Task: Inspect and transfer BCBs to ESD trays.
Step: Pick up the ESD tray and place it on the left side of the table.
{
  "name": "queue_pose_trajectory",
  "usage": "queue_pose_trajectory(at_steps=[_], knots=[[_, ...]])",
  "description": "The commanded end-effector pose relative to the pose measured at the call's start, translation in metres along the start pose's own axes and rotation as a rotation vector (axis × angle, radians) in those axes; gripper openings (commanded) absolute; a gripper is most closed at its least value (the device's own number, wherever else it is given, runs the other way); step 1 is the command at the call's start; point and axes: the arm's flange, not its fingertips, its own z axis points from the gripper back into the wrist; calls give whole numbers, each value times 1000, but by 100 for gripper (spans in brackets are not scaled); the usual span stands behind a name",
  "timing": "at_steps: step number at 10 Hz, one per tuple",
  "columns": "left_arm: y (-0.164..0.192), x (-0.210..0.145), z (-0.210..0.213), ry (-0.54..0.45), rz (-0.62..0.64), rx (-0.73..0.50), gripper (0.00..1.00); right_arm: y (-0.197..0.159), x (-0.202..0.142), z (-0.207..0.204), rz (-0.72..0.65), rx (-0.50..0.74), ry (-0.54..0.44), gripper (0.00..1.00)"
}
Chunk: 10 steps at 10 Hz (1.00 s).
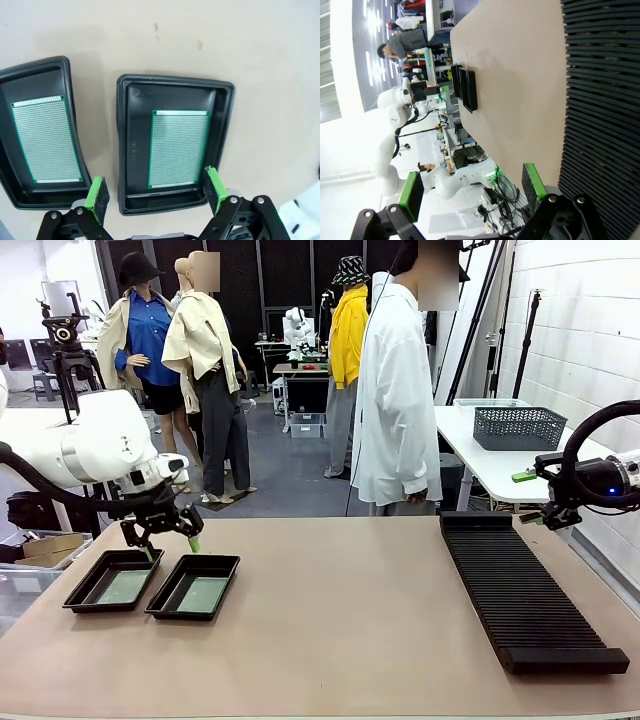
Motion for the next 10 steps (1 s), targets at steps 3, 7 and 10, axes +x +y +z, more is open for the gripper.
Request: queue_pose_trajectory(at_steps=[3, 7, 10], knots=[[52, 1, 59, -102, 167, -287, 100, 2, 0, -2, -3, -9, -9, 100], [116, 2, 93, -146, 291, -550, 100, 2, 0, -2, -3, -9, -9, 100], [168, 4, 98, -112, 221, -833, 100, 2, 0, -2, -3, -9, -9, 100]])
